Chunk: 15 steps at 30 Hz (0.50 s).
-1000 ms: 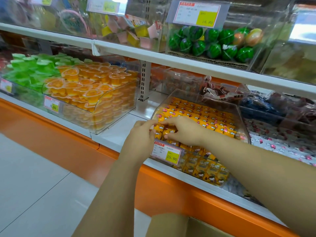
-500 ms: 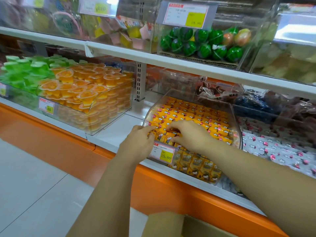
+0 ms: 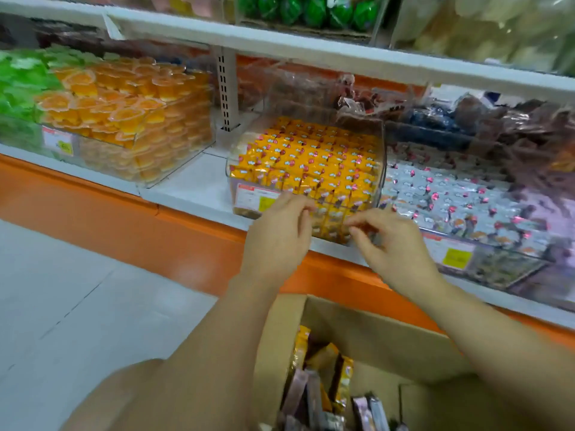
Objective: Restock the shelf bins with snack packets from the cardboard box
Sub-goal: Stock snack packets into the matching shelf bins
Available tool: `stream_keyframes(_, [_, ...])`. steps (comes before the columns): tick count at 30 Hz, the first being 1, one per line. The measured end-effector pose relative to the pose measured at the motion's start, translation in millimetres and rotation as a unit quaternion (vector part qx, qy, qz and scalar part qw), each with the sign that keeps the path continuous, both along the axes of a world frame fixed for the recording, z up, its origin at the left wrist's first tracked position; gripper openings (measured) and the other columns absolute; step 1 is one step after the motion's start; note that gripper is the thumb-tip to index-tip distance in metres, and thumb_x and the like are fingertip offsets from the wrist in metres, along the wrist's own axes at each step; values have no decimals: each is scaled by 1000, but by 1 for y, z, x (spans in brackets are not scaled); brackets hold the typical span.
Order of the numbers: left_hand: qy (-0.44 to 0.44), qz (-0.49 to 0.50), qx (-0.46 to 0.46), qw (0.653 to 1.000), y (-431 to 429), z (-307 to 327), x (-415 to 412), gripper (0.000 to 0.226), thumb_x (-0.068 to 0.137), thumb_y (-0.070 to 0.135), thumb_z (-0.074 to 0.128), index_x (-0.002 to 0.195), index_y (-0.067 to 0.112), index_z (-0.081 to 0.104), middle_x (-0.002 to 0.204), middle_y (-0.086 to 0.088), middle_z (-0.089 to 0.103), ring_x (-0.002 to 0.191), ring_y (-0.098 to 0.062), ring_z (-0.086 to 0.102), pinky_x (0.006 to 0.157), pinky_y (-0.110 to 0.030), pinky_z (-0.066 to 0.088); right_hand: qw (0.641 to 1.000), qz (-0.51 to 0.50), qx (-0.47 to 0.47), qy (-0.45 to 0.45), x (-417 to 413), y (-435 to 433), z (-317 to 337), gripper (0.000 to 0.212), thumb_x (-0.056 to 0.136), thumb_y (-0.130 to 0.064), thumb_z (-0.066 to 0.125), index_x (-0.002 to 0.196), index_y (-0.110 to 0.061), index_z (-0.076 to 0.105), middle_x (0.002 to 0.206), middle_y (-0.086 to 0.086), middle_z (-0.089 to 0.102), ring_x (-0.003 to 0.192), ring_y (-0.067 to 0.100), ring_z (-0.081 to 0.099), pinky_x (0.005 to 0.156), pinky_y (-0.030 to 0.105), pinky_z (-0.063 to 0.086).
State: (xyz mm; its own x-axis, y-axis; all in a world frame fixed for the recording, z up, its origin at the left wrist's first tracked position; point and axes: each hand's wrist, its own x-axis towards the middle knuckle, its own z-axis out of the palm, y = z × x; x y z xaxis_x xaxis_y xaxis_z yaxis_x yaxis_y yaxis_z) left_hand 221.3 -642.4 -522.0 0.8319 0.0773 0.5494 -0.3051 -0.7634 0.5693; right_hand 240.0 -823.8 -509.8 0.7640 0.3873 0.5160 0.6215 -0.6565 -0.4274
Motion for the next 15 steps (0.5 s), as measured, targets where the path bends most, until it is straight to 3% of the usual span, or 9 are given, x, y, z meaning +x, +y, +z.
stream_keyframes(6, [115,-46,-49,991,-61,-63,-28,21,94,13,49,102,23,65,99,8,66,88,-14,62,75,-38,53,990,-80,47,104,-55,-81,-71,20,87,-12,63,93,-31,64,86,-21,62,83,-6,58,75,6,41])
stream_keyframes(9, [209,-31,-50,976,-86,-95,-40,21,97,18,47,106,28,63,99,14,63,81,0,56,69,-10,45,974,-122,49,184,-73,-111,-109,23,87,-9,64,96,-30,66,90,-22,62,87,-10,58,78,4,41])
stream_keyframes(12, [311,-20,-81,947,-104,-141,-49,23,98,15,47,111,23,63,107,7,65,71,4,51,61,-4,38,943,-156,29,292,-86,-137,-150,24,89,-11,61,107,-27,65,96,-16,63,92,-3,59,81,9,42])
stream_keyframes(15, [418,-4,-83,905,-111,-186,-53,25,97,14,49,118,17,63,117,-2,64,92,-7,60,73,-7,40,894,-180,-17,411,-91,-159,-191,29,91,-12,59,117,-25,60,105,-10,63,101,3,59,85,10,40])
